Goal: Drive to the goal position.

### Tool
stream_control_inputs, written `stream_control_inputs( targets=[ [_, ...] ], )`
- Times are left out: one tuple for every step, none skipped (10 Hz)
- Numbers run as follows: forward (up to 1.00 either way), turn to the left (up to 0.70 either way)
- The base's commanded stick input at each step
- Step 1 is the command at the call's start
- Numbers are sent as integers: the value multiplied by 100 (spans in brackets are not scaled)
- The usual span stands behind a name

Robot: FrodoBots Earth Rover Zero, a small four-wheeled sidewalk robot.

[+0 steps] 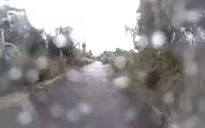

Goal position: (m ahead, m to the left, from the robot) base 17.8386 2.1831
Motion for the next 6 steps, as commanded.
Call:
stream_control_inputs(
  targets=[
    [100, 0],
    [100, 0],
    [100, 0],
    [100, 0],
    [100, 0],
    [100, 0]
  ],
)
